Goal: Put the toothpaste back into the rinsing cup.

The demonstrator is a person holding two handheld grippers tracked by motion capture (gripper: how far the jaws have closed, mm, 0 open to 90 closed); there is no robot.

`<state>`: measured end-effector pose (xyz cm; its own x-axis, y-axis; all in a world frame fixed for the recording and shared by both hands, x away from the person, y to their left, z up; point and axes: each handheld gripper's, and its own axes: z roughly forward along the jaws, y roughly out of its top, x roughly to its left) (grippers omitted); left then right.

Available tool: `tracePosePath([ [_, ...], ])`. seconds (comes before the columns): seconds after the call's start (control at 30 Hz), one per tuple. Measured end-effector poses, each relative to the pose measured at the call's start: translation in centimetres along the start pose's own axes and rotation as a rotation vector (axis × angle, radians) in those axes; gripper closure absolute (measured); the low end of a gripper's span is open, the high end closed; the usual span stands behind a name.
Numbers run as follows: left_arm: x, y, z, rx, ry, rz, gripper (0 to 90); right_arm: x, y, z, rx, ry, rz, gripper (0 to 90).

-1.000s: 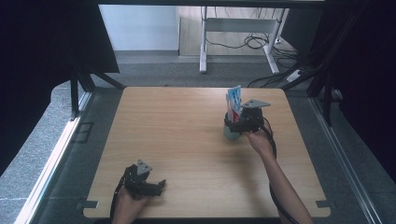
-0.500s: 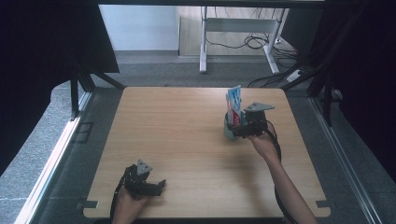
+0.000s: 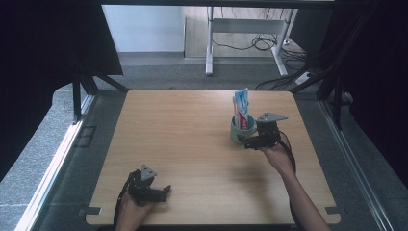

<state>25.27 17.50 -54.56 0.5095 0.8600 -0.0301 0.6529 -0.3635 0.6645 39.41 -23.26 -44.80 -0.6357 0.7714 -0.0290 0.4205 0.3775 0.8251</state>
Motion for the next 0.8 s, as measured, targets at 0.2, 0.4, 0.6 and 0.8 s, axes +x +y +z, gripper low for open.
tracePosePath([
  [0.2,0.0,0.0,0.0,0.000,0.000,0.000,0.0,0.1,-1.0,-0.8,-0.002,0.007,-0.001,0.8],
  [0.4,0.0,0.0,0.0,0.000,0.000,0.000,0.0,0.2,-2.1,-1.5,-0.002,0.015,0.001,0.8],
  [0.6,0.0,0.0,0.0,0.000,0.000,0.000,0.0,0.4,-3.0,-2.3,0.000,0.030,-0.001,0.8],
  [0.8,0.0,0.0,0.0,-0.002,0.000,0.000,0.0,0.8,-4.1,-3.2,0.001,0.042,0.002,0.8],
])
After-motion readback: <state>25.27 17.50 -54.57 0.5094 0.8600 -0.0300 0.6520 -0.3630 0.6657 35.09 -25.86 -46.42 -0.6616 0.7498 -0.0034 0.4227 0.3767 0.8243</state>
